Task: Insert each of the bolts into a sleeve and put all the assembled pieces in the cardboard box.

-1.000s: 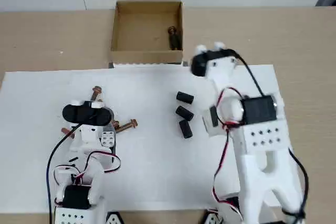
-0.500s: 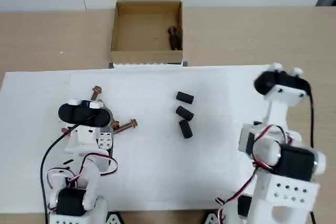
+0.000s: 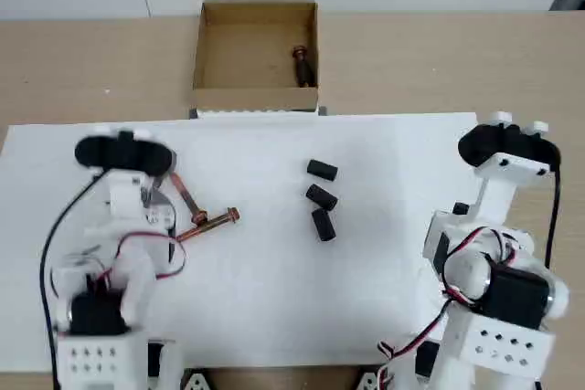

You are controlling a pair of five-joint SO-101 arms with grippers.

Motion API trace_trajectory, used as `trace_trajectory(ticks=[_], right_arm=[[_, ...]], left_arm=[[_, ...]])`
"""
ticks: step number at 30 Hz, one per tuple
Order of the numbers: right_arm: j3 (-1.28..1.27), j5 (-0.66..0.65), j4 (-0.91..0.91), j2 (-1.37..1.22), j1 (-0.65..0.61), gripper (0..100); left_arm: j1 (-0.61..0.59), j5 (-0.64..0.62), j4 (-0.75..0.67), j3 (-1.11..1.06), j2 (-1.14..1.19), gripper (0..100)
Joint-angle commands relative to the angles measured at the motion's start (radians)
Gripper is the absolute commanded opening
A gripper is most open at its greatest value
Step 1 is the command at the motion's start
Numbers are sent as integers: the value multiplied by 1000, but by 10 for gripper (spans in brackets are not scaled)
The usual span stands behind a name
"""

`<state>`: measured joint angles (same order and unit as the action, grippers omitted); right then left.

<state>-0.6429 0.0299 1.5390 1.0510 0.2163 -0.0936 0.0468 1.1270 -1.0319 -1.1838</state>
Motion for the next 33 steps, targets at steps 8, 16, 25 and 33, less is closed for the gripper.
trace_trajectory(ticks=[8,16,25,33], right_arm=[[-17,14,-59,13,8,3],[-18,14,-59,12,7,3],[-18,15,-59,7,7,3],[-109,15,-105,13,5,3]], left_arm=[[-5,5,8,268,433,8],[-6,138,15,463,713,8],[-52,196,218,837,1043,8],[-109,250,453,1165,1382,8]])
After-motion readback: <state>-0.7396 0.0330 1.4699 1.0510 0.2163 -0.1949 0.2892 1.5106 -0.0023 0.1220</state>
